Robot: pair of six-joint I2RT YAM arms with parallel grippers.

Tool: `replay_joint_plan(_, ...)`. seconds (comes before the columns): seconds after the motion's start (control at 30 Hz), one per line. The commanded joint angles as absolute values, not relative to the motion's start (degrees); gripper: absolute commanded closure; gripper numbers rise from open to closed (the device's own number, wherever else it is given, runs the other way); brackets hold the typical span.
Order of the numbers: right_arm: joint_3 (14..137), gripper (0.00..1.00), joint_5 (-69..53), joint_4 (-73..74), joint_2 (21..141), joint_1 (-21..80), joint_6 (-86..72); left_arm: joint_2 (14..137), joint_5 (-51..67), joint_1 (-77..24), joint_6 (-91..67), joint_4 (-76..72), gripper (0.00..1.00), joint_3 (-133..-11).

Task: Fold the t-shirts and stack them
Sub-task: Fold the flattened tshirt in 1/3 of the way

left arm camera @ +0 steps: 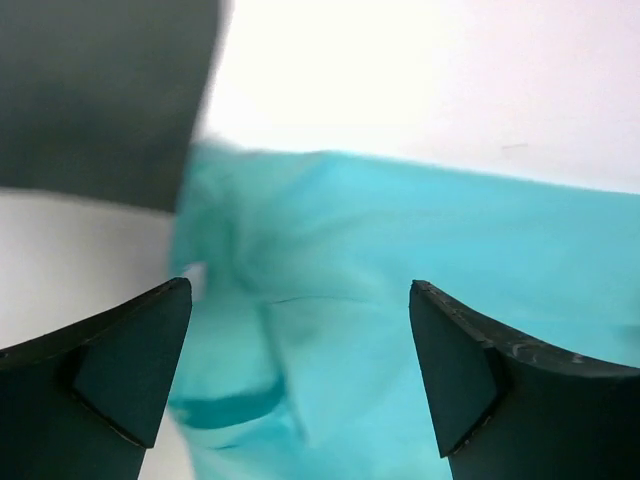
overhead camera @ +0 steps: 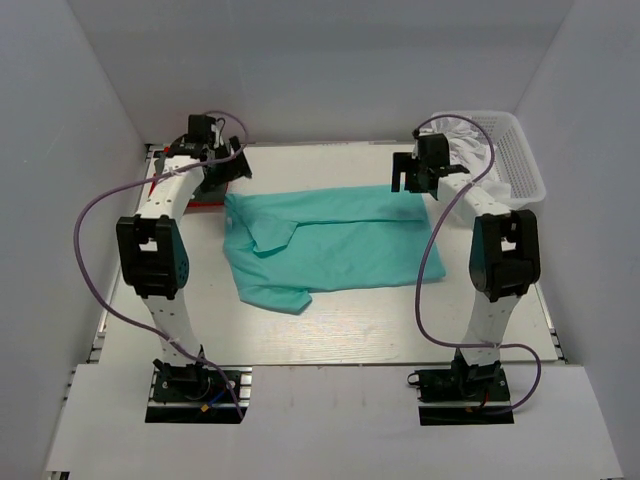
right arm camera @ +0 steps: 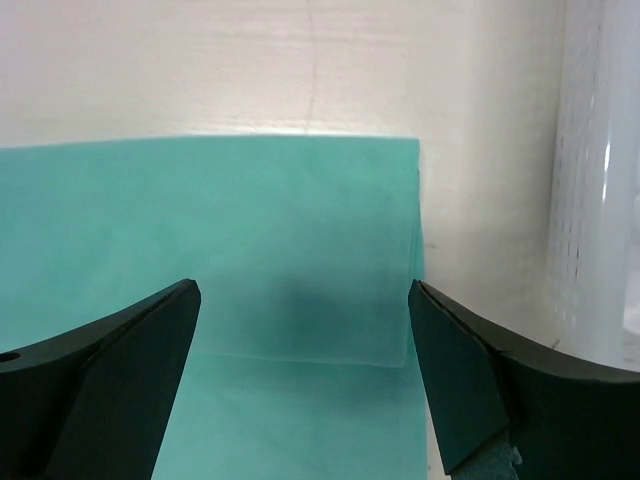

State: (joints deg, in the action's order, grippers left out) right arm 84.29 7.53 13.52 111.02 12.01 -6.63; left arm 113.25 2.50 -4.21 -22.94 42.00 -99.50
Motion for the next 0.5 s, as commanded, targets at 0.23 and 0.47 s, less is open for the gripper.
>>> replay_joint_plan(0.23,90.17,0.1,0.62,14.76,112.5,13.27,-8.09,120.93,21.08,-7.12,-22.15,34.19,0.0,-104.76)
replay_joint_plan(0.47,90.0,0.1,-2.99,13.53,118.03,12.39,-10.98,122.43,22.14,-6.5,-21.53,31.03,0.0,-96.87)
